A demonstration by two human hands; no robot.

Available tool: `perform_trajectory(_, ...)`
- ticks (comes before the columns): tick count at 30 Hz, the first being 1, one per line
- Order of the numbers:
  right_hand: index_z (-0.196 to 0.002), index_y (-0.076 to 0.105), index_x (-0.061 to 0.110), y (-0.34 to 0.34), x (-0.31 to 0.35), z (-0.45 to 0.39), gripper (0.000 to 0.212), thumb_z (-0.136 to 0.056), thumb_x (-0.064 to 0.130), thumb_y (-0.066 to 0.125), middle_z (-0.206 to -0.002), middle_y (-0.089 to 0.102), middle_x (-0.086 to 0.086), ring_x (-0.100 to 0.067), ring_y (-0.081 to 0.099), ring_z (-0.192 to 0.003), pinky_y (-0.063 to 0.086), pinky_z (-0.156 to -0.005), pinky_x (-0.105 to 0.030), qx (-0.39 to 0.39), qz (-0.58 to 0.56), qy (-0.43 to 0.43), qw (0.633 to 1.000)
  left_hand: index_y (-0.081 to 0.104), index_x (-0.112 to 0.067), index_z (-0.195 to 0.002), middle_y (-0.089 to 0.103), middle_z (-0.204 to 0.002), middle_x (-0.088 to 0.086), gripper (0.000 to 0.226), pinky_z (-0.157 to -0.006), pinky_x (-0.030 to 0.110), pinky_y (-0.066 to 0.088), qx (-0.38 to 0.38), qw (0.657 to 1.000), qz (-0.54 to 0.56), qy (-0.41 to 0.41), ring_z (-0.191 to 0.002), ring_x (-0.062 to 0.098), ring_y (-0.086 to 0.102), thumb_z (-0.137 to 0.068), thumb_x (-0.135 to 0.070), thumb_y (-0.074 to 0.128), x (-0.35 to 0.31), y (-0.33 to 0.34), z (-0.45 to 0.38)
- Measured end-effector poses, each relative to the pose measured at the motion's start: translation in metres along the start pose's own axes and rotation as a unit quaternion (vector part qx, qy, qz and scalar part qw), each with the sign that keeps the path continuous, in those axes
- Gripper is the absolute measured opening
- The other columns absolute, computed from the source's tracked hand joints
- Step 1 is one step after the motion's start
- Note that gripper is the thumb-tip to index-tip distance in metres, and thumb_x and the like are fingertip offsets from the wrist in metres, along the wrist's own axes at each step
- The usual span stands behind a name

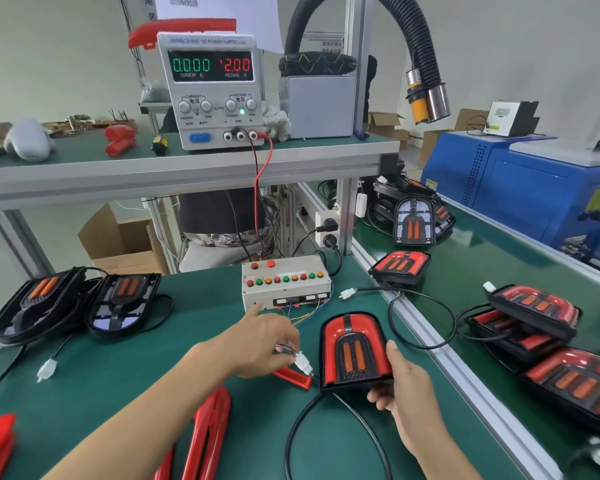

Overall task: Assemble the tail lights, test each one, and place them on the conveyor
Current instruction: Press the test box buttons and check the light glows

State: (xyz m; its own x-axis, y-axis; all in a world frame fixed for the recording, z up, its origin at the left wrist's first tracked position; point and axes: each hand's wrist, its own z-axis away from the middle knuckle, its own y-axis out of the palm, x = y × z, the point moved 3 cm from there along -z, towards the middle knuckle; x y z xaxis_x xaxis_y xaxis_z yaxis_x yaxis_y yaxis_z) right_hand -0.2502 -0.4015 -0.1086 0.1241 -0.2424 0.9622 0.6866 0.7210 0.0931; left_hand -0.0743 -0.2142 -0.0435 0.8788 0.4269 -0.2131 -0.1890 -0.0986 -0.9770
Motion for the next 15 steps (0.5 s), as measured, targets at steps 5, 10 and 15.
perform_trajectory(5, -0.106, 0.069, -0.002, 0.001, 0.005, 0.001, 0.049, -0.106, 0.042, 0.047, -0.07, 0.071, -0.013, -0.023, 0.055, -0.046, 0.039, -0.041, -0.029, -0.026, 0.015, 0.016, 0.999, 0.065, -0.032, -0.102, 0.066, -0.098, -0.016, 0.015, -0.125, 0.05, 0.007, -0.01, 1.0, 0.003, -0.002, -0.105, -0.001, 0.057, -0.09, -0.038, 0.058, -0.002, -0.004, 0.015)
perform_trajectory(10, -0.153, 0.038, 0.024, -0.007, 0.001, 0.029, 0.077, -0.094, 0.073, 0.033, -0.138, 0.052, -0.001, -0.01, 0.061, -0.085, 0.049, -0.076, -0.032, -0.184, 0.318, -0.077, 0.927, 0.068, -0.032, -0.099, 0.064, -0.09, -0.018, 0.015, -0.125, 0.043, 0.011, -0.033, 0.999, 0.021, -0.001, -0.094, -0.007, 0.053, -0.086, -0.035, 0.061, -0.003, -0.011, 0.024)
perform_trajectory(15, -0.12, 0.072, 0.023, 0.032, 0.012, 0.064, 0.055, -0.083, 0.059, 0.053, -0.116, 0.064, 0.003, -0.025, 0.055, -0.105, 0.041, -0.085, -0.042, -0.207, 0.448, -0.378, 0.784, 0.068, -0.03, -0.092, 0.063, -0.088, -0.017, 0.012, -0.096, 0.02, 0.038, -0.052, 0.994, 0.094, 0.001, -0.093, -0.004, 0.052, -0.081, -0.027, 0.064, -0.008, -0.022, 0.028)
